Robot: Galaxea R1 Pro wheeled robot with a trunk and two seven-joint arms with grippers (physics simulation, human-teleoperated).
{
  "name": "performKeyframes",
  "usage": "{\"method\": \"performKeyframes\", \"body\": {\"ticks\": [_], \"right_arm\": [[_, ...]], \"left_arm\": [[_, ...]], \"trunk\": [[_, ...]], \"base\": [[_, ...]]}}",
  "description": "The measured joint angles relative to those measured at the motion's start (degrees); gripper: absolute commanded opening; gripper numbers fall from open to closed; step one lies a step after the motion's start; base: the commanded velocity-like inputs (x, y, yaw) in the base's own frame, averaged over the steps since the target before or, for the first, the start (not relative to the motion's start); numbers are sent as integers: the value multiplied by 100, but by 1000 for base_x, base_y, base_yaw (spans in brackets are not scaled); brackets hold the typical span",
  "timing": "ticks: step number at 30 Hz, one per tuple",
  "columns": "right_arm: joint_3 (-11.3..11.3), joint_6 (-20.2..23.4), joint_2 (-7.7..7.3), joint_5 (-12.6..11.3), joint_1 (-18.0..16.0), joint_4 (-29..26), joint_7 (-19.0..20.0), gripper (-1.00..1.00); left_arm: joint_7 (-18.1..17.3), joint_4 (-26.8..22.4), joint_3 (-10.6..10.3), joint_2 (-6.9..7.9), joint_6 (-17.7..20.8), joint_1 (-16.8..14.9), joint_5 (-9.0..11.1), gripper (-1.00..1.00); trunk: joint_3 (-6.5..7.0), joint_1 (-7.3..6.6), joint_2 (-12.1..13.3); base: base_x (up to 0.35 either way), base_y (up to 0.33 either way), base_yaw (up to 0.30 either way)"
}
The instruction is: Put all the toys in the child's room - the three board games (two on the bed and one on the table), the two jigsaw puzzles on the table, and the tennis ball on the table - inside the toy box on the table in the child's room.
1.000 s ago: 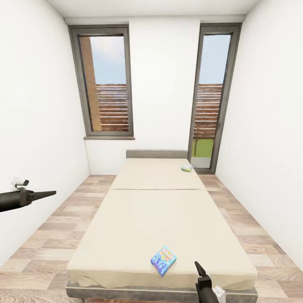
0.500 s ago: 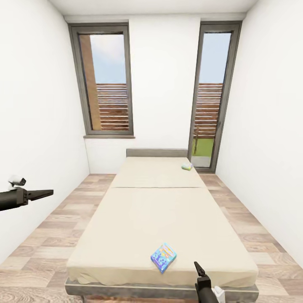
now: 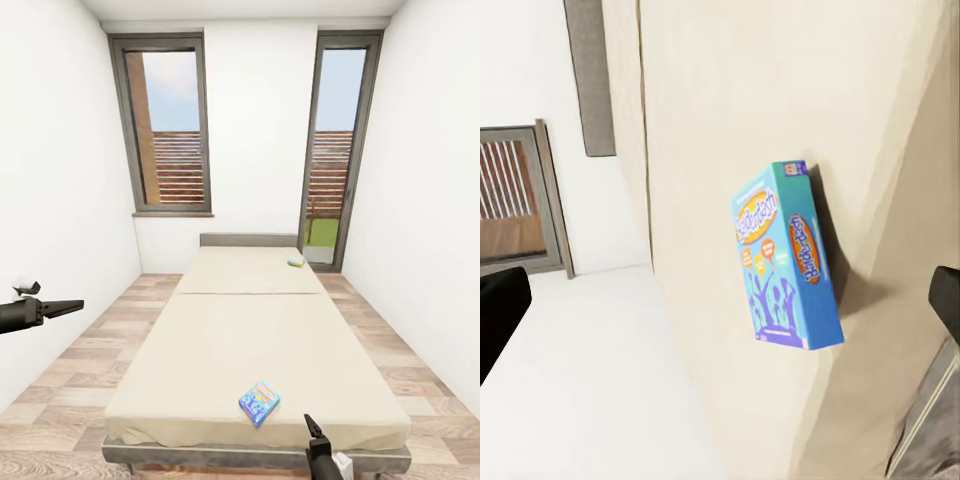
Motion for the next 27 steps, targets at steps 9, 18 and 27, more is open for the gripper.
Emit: {"method": "performKeyframes", "body": {"ticks": [9,18,27], "right_arm": [[2,32,16,321,-42,6,-31,100],[149,345,20,396,-195,177,-39,100],[220,432,26,400,-294,216,-39,100]], "left_arm": [[0,-1,-7,0,1,0,-8,100],[0,-1,-14,-5,-5,0,-9,100],[0,0,-15,-8,-7,0,-9,100]], "trunk": [[-162,198,-361],[-323,396,-722],[-485,593,-1083]], "base": [[0,0,0],[0,0,0],[0,0,0]]}}
